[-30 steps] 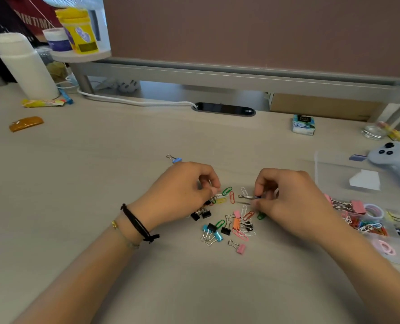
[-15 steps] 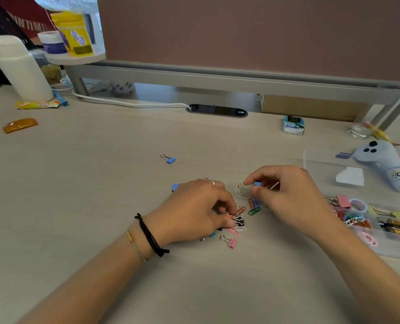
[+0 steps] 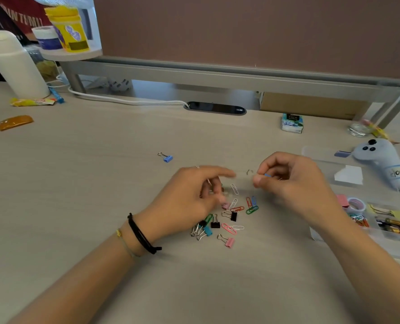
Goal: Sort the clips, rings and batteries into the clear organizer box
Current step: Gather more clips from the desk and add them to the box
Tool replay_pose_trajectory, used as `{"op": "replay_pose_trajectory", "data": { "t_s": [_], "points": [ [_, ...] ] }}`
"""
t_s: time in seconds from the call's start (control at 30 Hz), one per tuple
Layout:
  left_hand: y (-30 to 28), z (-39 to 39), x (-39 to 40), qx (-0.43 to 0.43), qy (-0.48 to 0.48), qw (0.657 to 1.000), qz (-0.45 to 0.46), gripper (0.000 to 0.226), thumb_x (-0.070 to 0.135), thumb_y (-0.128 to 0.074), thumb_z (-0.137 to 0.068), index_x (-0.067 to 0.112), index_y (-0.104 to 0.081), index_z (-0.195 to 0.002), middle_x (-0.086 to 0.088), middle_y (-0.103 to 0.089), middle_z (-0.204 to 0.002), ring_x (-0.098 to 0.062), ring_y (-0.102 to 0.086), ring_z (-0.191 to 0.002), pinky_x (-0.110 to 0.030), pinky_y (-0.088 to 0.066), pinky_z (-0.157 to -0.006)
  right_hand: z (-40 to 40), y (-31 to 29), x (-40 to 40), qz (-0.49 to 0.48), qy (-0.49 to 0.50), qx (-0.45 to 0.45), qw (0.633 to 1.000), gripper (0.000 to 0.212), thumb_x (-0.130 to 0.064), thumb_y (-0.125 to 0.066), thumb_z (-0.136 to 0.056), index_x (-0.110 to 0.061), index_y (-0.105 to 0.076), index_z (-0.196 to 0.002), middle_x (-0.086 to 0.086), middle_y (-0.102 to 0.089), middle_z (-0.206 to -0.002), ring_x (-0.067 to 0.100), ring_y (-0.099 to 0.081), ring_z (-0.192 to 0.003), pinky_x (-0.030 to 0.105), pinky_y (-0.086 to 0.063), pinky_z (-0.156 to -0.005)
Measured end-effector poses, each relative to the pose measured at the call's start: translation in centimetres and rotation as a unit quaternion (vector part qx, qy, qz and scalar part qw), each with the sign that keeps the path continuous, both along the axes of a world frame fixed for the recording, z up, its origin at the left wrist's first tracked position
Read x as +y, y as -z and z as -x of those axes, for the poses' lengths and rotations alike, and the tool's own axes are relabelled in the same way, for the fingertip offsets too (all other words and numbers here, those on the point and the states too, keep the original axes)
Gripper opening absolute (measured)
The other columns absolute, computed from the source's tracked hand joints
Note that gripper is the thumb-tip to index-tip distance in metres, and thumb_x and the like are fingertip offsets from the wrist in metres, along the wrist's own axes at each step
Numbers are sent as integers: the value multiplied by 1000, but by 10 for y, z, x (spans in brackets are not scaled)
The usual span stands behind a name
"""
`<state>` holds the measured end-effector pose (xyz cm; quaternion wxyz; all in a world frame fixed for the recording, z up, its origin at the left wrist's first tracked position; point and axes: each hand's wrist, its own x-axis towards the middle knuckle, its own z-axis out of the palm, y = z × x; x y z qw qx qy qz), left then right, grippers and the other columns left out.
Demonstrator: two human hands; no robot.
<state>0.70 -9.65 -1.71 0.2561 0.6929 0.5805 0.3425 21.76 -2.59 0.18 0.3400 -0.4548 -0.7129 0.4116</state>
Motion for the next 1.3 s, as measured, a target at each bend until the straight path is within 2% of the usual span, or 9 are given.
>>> {"op": "replay_pose_trajectory", "data": {
  "t_s": [0.1, 0.17, 0.27, 0.4, 0.57, 0.7, 1.0, 1.2, 1.3],
  "points": [
    [-11, 12, 10, -72, -50, 996, 2, 22, 12, -65, -95, 28, -77, -106, 12, -68, -89, -13, -62, -75, -10, -44, -68, -3, -6, 10, 33, -15, 44, 998, 16, 5, -61, -91, -11, -65, -94, 9, -75, -74, 18, -61, -63, 28, -48, -61],
    [-15, 25, 20, -148, -76, 985, 49, 18, 15, -62, -98, 24, -78, -95, 13, -68, -79, -15, -57, -65, -18, -44, -61, 0, -9, 16, 39, -40, 30, 998, 32, 11, -50, -94, -14, -67, -106, 9, -75, -76, 19, -63, -64, 28, -49, -60],
    [-17, 47, 32, -319, -104, 934, 126, 19, 17, -57, -100, 14, -72, -91, 3, -59, -72, -12, -52, -61, -20, -39, -49, 21, -10, 21, 33, -87, -8, 996, 44, 12, -41, -94, -18, -71, -106, 7, -62, -71, 18, -58, -59, 25, -46, -57],
    [-19, 71, 38, -420, -156, 879, 162, 24, 16, -44, -104, 14, -58, -84, -2, -53, -69, -10, -47, -49, -17, -31, -40, 65, -5, 30, -12, -112, -103, 988, 15, -23, -59, -94, -30, -72, -98, -7, -51, -64, 5, -47, -58, 24, -38, -60],
    [-12, 90, 36, -462, -203, 845, 178, 23, 18, -41, -100, 14, -54, -82, -2, -50, -61, -11, -41, -44, -18, -26, -35, 128, 8, 46, -89, -99, -202, 970, 8, -30, -69, -84, -30, -68, -92, -9, -57, -63, 9, -56, -58, 28, -41, -57],
    [-11, 102, 33, -453, -247, 847, 127, 27, 11, -39, -98, 8, -66, -96, -4, -52, -56, -12, -40, -47, -19, -27, -37, 168, 17, 52, -141, -68, -284, 946, 25, -48, -69, -80, -29, -67, -97, -5, -64, -91, 21, -60, -87, 33, -49, -72],
    [-6, 119, 16, -424, -250, 861, 130, 28, 10, -46, -93, 9, -69, -78, -6, -63, -74, -15, -48, -51, -22, -28, -41, 196, 33, 56, -197, -87, -338, 916, 26, -45, -67, -86, -21, -60, -91, 3, -66, -92, 27, -60, -85, 36, -49, -69],
    [3, 110, 4, -145, -114, 979, 92, 12, 14, -73, -87, 22, -76, -95, 3, -52, -60, -8, -45, -53, -20, -35, -51, 170, 15, 56, -3, -125, -153, 980, 19, -38, -66, -91, -20, -69, -86, -8, -63, -77, 10, -56, -73, 26, -39, -63],
    [9, 102, 6, 9, -82, 995, 63, 21, 30, -83, -79, 31, -73, -98, 9, -54, -59, -2, -47, -53, -21, -38, -58, 148, 3, 52, 171, -143, -24, 975, 21, -33, -64, -94, -13, -68, -89, 0, -62, -70, 13, -43, -57, 25, -34, -55]
  ]
}}
